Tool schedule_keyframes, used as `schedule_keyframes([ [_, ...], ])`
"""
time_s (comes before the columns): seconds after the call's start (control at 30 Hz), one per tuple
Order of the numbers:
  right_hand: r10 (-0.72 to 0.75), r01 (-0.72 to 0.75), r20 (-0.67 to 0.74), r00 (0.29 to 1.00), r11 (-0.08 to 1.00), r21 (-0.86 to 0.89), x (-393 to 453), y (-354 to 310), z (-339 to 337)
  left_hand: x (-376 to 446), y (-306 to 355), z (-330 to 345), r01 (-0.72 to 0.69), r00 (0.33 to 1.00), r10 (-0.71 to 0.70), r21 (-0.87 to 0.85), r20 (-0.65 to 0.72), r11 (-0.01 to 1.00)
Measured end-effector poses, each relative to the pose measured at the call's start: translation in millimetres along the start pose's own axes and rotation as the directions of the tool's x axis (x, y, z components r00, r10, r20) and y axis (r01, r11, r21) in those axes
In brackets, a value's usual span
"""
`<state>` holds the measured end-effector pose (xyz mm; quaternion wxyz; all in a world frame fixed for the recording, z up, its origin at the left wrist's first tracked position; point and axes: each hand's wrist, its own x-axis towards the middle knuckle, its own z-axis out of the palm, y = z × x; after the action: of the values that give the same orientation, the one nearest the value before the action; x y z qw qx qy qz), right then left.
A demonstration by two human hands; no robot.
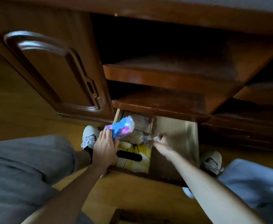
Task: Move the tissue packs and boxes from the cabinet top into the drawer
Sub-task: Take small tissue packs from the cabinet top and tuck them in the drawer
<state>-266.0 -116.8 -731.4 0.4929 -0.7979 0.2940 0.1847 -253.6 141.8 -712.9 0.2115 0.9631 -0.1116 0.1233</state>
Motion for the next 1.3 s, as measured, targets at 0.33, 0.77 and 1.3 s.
schedule_keyframes([
  [0.33, -0.13, 0.255, 0.31, 0.942, 0.877, -0.406, 61.1, -8.4, -2.1, 1.0, -3.1, 20.8, -0.015, 0.999, 0.018, -0.064, 0.05, 0.998],
  [0.77, -0.119, 0.17, 0.161, 0.98, 0.922, -0.348, 74.1, 0.7, 13.4, -3.5, -5.8, 25.8, -0.015, 0.997, 0.018, -0.049, 0.072, 0.999],
  [1.3, -0.031, 0.048, 0.047, 0.998, 0.9, -0.434, 63.8, 6.1, 14.8, -8.0, -8.9, 30.6, -0.071, 0.99, 0.073, -0.025, 0.116, 0.997],
])
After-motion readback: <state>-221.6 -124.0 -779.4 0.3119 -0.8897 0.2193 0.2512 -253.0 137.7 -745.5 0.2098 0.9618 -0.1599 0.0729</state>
